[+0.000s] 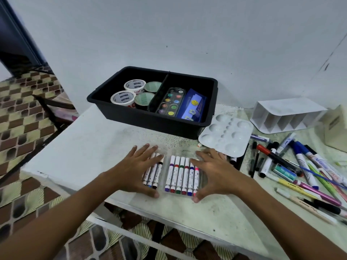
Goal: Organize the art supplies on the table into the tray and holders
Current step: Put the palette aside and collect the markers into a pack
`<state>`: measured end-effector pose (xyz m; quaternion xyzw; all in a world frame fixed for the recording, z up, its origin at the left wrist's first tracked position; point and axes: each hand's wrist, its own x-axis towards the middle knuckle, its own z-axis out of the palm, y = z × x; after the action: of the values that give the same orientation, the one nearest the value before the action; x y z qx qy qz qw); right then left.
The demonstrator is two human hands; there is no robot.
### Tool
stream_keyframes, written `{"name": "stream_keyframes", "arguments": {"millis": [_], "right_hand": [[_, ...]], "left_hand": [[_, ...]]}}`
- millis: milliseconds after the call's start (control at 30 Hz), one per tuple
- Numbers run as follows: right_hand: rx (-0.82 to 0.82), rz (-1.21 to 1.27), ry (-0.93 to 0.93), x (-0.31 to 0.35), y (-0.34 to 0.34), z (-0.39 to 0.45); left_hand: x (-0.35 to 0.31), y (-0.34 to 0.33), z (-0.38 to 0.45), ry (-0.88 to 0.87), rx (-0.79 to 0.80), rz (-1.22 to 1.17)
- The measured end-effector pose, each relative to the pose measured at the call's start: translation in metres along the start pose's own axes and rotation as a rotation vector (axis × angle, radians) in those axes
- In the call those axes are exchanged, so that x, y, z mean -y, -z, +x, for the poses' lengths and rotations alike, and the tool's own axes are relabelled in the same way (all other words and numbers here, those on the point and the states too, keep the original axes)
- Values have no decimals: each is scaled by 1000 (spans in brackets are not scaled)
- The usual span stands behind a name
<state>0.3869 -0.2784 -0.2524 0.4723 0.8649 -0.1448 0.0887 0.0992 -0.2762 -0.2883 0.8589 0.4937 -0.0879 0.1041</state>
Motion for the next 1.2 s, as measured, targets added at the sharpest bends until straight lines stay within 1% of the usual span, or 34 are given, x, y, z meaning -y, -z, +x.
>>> {"name": "stream_keyframes", "arguments": {"millis": [133,233,300,433,533,633,700,800,867,1000,1067,1200], "right_hand": [[-2,10,29,17,-2,13],[4,25,49,20,-2,21],[18,40,55,17,0,23],[45,59,58,7,0,21],[33,75,63,5,-2,24],[22,137,44,6,-7,26],[1,193,44,8,-11,26],[-34,256,32,16,-15,26],[-53,281,26,19,-18,26],[-125,345,4,29,-27,28],[-183,377,-27,42,-31,30],[-295,372,-61,69,-42,40]], "left_hand": [[19,3,-14,30,30,-8],[32,4,-27,31,13,-76],[43,2,-38,61,-41,-162],[59,-6,-57,181,-162,-346],[53,-12,-60,251,-221,-479],[45,-10,-56,309,-346,-591],[41,-4,-50,316,-389,-674],[38,7,-46,289,-433,-870],[41,16,-46,272,-469,-951],[49,32,-46,253,-574,-1033],[44,38,-42,264,-630,-1032],[24,47,-37,285,-665,-1001]]}}
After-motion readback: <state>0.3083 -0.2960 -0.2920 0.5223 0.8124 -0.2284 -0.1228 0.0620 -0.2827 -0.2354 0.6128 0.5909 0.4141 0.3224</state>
